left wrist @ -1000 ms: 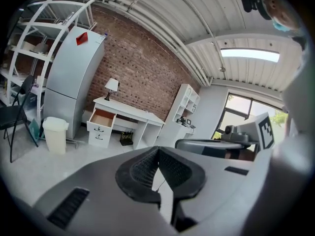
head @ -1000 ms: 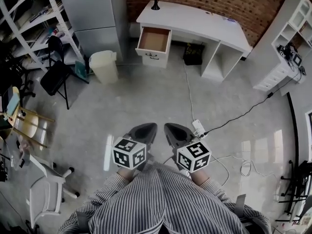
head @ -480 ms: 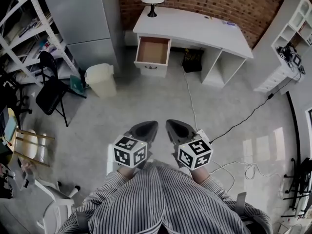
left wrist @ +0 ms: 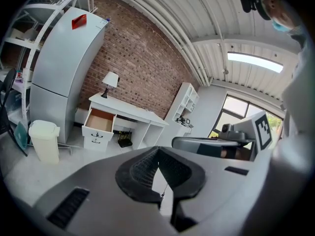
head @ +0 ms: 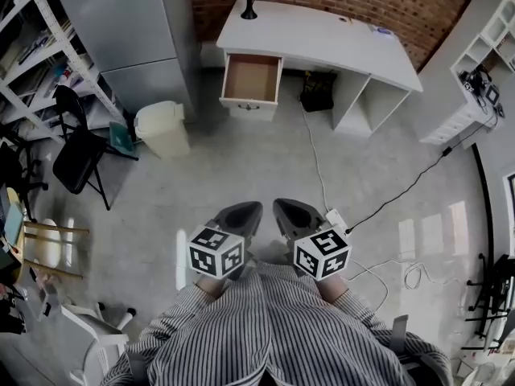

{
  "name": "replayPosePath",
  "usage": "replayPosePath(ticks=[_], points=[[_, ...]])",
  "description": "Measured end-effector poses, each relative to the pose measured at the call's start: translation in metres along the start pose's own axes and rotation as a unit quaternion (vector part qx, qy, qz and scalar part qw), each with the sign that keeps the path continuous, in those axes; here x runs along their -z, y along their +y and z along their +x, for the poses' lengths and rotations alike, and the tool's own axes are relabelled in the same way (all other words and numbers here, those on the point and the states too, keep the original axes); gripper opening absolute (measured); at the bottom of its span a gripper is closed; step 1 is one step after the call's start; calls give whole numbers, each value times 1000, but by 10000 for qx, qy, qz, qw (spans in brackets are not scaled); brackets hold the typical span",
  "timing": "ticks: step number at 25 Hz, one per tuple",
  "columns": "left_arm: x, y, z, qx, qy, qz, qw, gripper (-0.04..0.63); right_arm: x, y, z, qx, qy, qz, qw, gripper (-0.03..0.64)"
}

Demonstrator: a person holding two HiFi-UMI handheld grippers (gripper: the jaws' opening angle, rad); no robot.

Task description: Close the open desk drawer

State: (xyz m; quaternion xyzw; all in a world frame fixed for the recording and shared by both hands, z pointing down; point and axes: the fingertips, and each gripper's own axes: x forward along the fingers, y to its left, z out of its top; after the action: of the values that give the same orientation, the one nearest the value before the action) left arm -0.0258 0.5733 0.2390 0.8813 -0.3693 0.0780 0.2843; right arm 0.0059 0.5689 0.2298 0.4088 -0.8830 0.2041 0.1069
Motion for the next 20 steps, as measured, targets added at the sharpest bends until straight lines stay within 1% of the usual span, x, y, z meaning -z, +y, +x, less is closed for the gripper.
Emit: replayPosePath(ticks=[4, 9, 13, 20], points=[[-2, 13, 13, -44, 82, -61, 9999, 12, -7, -16, 17, -11, 39, 54, 10000, 17], [-22, 52, 34, -276, 44, 5, 9996, 12, -18, -37, 58, -121, 65, 33, 9999, 17], [-46, 80, 62, -384, 24, 33, 9993, 12, -40, -67, 89, -157, 13, 99, 9998, 17], [-105, 121, 119, -492, -116, 30, 9987, 12, -90, -125, 144, -275, 57, -9, 9996, 17]])
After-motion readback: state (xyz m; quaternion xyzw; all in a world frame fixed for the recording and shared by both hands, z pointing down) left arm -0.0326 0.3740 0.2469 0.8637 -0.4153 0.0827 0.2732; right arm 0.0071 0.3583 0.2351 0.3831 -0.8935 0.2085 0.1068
